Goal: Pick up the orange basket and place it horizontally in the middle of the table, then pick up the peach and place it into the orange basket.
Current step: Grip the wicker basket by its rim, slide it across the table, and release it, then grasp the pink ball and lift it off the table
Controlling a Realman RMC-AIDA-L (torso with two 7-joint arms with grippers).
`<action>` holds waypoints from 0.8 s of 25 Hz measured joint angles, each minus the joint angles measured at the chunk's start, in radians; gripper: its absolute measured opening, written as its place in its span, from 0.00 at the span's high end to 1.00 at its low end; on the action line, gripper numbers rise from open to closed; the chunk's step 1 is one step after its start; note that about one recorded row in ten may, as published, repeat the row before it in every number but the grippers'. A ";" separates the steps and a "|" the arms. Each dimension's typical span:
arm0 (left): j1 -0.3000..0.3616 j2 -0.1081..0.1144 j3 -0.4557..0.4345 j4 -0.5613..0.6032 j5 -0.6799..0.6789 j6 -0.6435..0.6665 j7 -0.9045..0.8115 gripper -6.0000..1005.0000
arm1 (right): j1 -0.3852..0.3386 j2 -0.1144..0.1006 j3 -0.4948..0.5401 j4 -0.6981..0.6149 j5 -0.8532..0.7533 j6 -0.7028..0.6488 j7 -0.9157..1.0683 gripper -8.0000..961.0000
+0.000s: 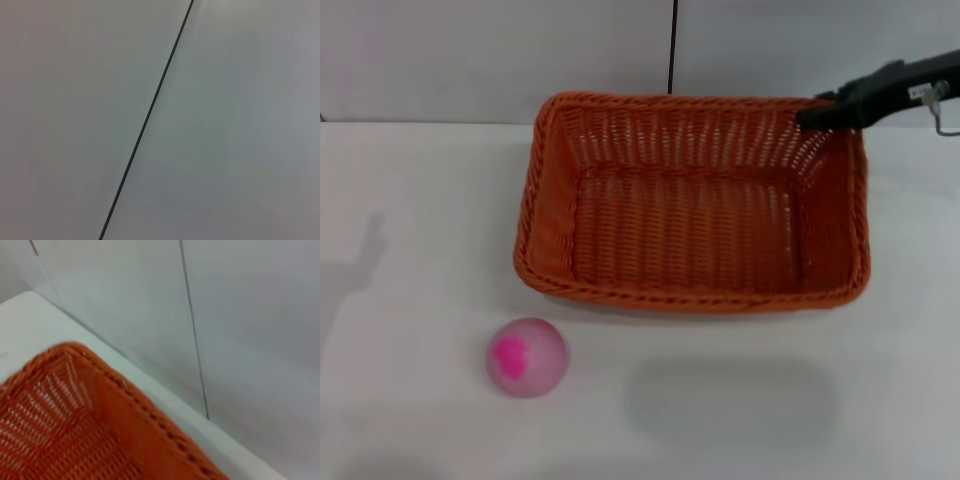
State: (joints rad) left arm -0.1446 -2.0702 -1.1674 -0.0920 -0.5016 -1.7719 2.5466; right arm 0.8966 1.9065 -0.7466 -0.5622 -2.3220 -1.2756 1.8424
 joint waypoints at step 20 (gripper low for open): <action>-0.008 0.076 0.221 0.101 0.002 -0.107 -0.146 0.14 | -0.531 0.135 0.014 -0.281 0.940 -0.124 -0.319 0.51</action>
State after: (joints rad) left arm -0.1527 -1.9945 -0.9462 0.0093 -0.4994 -1.8791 2.4005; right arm 0.3653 2.0411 -0.7326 -0.8431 -1.3822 -1.3995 1.5237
